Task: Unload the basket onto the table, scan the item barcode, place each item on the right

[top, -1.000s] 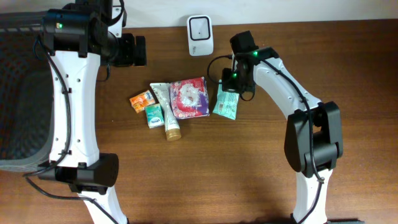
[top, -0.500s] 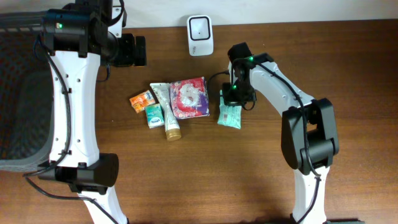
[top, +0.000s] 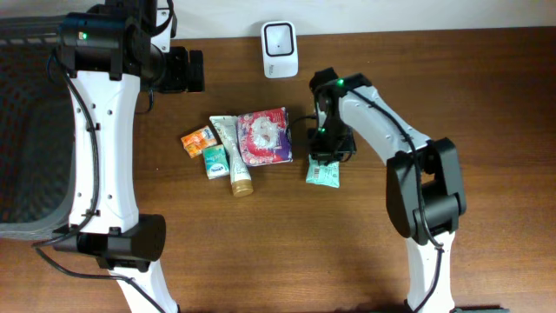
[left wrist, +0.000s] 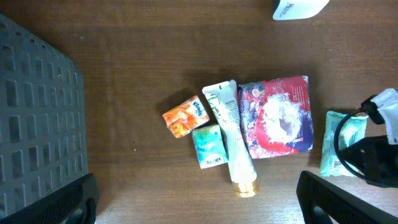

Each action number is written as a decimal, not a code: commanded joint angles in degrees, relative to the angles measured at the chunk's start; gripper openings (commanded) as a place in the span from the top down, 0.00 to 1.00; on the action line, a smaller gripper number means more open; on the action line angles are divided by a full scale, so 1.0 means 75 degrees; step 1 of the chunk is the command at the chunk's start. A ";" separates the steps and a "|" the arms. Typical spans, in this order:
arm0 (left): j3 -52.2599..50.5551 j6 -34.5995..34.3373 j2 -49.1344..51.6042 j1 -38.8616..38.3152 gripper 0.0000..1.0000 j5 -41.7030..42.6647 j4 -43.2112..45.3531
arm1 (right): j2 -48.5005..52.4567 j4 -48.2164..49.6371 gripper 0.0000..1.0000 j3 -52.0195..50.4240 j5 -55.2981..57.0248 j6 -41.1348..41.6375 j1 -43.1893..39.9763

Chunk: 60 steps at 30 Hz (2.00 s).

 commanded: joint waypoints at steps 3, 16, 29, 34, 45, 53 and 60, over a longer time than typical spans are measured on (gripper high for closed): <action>-0.0006 -0.0041 0.0003 -0.0023 0.01 -0.0050 0.0009 | -0.0003 0.0169 0.96 -0.0259 0.0370 0.0082 0.0134; -0.0006 -0.0041 0.0003 -0.0023 0.01 -0.0050 0.0009 | -0.0006 -0.1072 0.56 0.0676 -0.0230 -0.0656 0.0268; -0.0006 -0.0041 0.0003 -0.0038 0.01 -0.0050 0.0009 | -0.0006 -0.0816 0.40 0.0697 0.0073 -0.0519 -0.0379; -0.0006 -0.0041 0.0003 -0.0052 0.01 -0.0050 0.0009 | -0.0003 -0.0825 0.26 0.0656 -0.2361 -0.2856 -0.1912; -0.0006 -0.0041 0.0003 -0.0052 0.01 -0.0050 0.0009 | -0.0003 0.1043 0.34 -0.1087 -0.3742 -0.2900 -0.2334; -0.0006 -0.0041 0.0003 -0.0052 0.01 -0.0050 0.0009 | -0.0003 0.3019 0.49 -0.2841 -0.3949 -0.2256 -0.2194; -0.0006 -0.0041 0.0003 -0.0052 0.01 -0.0050 0.0009 | -0.0003 0.2993 0.66 -0.2853 -0.3891 -0.2022 -0.2165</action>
